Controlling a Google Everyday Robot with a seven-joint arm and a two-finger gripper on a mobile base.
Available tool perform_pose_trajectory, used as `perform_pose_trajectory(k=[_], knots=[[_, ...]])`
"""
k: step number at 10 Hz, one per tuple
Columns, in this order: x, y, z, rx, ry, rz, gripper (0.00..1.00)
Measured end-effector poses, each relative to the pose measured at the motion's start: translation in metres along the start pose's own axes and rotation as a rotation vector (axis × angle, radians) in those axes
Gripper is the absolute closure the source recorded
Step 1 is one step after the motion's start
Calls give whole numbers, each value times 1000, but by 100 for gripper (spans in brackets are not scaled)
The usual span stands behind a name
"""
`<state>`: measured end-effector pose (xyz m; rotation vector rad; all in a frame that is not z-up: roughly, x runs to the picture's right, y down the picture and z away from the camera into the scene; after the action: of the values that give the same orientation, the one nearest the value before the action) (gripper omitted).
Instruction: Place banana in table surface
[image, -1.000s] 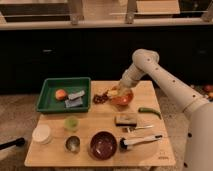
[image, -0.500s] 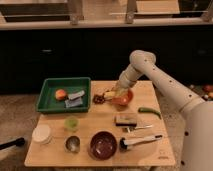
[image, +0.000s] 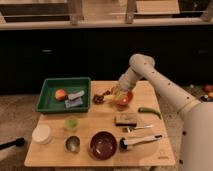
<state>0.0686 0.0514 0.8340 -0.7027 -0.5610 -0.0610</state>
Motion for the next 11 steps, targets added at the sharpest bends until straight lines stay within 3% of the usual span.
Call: perform_pose_trajectory(k=[11], knots=[[-8, 8, 23, -29, -39, -20, 99]])
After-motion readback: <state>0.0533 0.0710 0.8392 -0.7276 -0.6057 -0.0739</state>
